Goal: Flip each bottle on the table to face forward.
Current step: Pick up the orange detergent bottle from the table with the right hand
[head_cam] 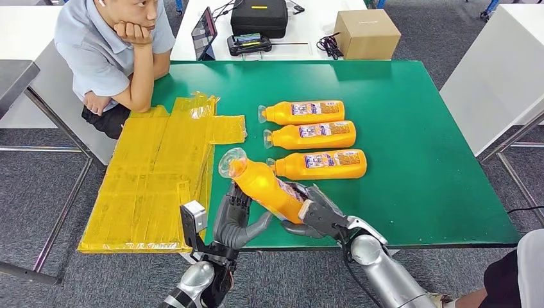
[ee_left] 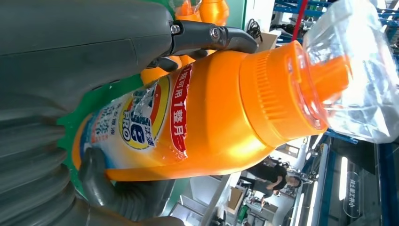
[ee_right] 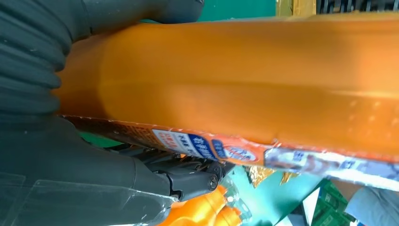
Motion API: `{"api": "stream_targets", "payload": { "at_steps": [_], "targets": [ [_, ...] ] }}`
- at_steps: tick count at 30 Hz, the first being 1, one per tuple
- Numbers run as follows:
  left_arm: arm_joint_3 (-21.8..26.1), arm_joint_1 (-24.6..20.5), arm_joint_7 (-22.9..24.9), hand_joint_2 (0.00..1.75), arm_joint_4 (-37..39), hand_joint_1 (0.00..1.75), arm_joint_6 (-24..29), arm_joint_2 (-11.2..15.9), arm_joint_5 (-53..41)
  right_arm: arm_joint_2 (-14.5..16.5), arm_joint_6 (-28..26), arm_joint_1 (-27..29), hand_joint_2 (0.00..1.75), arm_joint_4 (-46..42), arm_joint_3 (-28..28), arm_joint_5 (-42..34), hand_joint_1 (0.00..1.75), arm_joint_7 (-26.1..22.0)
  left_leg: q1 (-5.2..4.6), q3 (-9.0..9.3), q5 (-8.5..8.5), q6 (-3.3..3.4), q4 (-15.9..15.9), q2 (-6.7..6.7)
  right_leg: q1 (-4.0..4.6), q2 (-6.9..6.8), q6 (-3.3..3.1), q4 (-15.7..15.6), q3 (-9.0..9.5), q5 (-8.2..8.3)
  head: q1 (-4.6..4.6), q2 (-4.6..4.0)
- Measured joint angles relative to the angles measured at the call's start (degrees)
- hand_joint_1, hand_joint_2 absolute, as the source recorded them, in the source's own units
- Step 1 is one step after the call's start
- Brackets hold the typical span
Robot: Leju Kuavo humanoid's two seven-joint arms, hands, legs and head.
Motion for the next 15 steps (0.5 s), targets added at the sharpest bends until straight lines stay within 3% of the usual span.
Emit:
{"api": "stream_targets", "payload": {
  "at_steps": [15],
  "targets": [
    [0.0, -2.1, 1.0, 1.75, 4.4, 0.0, 1.6, -0.8, 0.7, 1.1, -0.3, -2.0, 1.75, 2.6, 3.8, -0.4, 1.75, -0.1, 0.0, -0.01, 0.0, 0.0, 0.0, -0.01, 0.0, 0.0, 0.0, 0.0, -0.01, 0.0, 0.0, 0.0]
  ]
}}
